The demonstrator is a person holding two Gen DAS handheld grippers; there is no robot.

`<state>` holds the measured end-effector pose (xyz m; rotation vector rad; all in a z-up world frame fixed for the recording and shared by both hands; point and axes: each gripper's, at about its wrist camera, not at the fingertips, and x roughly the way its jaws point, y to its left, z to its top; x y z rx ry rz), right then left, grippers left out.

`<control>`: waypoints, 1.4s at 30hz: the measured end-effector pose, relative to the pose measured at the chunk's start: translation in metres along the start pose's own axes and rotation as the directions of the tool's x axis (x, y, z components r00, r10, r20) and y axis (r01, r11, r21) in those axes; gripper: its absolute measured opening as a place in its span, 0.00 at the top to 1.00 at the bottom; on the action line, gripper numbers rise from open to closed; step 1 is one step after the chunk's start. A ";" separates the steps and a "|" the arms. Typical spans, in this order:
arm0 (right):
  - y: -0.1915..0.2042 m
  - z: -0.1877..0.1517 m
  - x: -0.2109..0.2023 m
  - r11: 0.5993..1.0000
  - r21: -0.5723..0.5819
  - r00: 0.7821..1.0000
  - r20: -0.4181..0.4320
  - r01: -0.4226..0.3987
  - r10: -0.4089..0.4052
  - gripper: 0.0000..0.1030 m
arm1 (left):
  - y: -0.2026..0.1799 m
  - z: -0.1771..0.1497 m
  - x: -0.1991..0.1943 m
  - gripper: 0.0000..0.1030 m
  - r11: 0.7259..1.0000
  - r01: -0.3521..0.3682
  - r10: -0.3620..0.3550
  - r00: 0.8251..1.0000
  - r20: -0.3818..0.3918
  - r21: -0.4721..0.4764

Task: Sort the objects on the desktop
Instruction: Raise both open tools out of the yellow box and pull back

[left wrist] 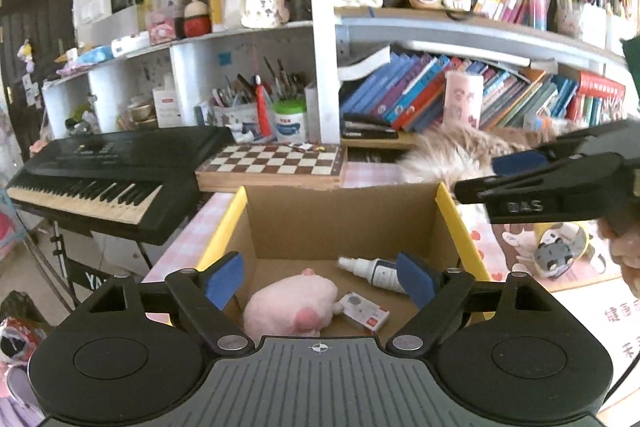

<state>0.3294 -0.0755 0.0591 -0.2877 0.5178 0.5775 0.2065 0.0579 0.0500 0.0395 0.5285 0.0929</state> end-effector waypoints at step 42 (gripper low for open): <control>0.130 -0.142 -0.170 0.943 0.266 0.980 -0.041 0.199 -0.196 0.45 | 0.044 -0.114 -0.137 0.12 1.000 0.005 -0.006 0.999 -0.051 -0.029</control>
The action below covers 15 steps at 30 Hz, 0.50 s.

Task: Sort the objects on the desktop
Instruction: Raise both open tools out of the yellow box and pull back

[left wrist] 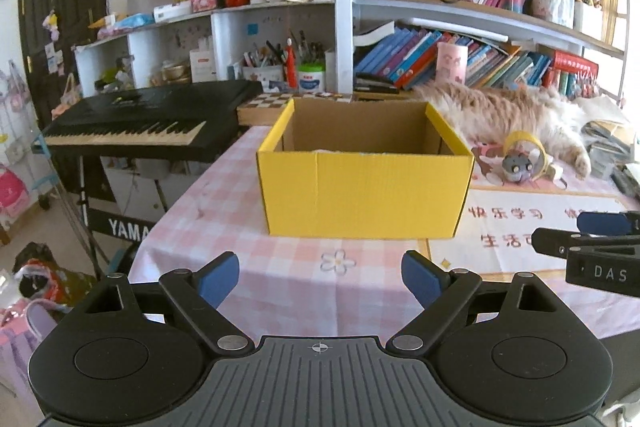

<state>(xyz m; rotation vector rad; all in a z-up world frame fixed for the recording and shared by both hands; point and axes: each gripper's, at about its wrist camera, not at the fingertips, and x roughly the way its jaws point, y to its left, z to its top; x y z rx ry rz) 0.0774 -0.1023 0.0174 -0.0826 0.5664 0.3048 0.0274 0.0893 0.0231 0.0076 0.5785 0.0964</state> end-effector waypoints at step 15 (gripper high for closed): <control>0.025 -0.038 -0.012 0.998 0.021 0.996 -0.073 0.056 -0.055 0.30 | -0.002 -0.023 -0.008 0.11 1.000 0.004 -0.003 0.999 -0.042 0.014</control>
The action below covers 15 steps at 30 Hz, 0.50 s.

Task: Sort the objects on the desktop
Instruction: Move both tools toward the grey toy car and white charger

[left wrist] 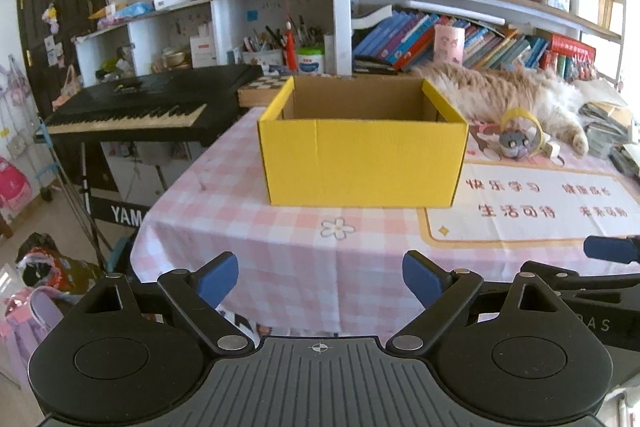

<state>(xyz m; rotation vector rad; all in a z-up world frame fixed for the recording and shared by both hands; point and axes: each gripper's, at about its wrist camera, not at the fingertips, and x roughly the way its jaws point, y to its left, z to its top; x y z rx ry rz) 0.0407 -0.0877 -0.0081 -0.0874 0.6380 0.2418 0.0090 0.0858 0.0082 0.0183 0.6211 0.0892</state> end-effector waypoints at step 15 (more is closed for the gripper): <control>-0.008 -0.015 -0.004 0.994 -0.047 0.993 -0.057 0.102 -0.104 0.21 | -0.026 -0.009 0.015 0.07 0.992 0.117 -0.113 0.991 -0.066 0.052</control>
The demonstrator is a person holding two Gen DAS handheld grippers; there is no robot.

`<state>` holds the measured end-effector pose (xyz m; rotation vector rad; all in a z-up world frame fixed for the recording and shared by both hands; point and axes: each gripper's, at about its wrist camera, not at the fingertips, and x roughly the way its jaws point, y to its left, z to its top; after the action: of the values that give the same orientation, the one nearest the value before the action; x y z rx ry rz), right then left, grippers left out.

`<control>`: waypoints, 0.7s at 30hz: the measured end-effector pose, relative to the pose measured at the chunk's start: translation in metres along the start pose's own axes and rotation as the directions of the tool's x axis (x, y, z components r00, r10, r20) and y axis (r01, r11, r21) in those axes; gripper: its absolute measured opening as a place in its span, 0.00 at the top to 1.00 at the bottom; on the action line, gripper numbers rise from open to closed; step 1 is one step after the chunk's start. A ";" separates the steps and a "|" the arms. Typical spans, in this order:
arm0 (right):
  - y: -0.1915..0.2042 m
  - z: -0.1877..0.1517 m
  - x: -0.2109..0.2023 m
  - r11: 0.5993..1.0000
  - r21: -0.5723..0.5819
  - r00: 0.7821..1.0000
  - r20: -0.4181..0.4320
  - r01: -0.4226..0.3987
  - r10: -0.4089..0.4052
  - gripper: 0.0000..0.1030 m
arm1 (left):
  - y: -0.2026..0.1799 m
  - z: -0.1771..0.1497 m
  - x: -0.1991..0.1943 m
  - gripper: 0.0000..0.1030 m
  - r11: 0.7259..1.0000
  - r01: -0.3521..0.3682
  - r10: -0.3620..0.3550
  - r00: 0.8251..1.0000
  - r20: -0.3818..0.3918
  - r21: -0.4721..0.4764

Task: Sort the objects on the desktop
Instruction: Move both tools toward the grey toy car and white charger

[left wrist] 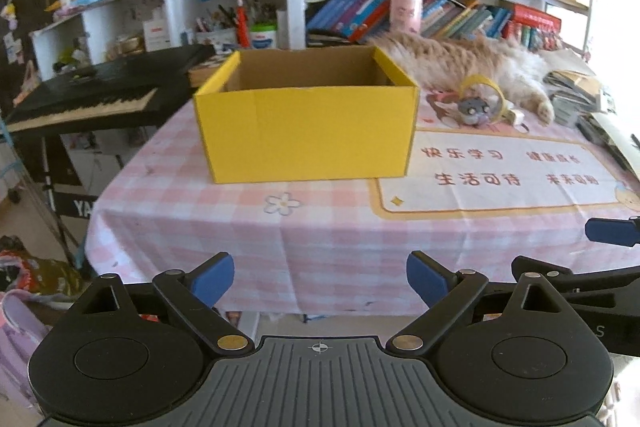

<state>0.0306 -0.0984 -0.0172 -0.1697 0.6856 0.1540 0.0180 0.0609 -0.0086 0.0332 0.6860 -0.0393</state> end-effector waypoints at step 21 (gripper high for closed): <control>-0.036 -0.015 -0.005 0.990 0.082 0.992 -0.072 0.114 -0.108 0.19 | -0.048 0.009 0.015 0.07 0.982 0.152 -0.151 0.988 -0.021 0.112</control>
<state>0.0249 -0.1370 -0.0217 -0.1307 0.7467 0.0119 0.0335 0.0121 -0.0119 0.0902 0.6974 -0.2248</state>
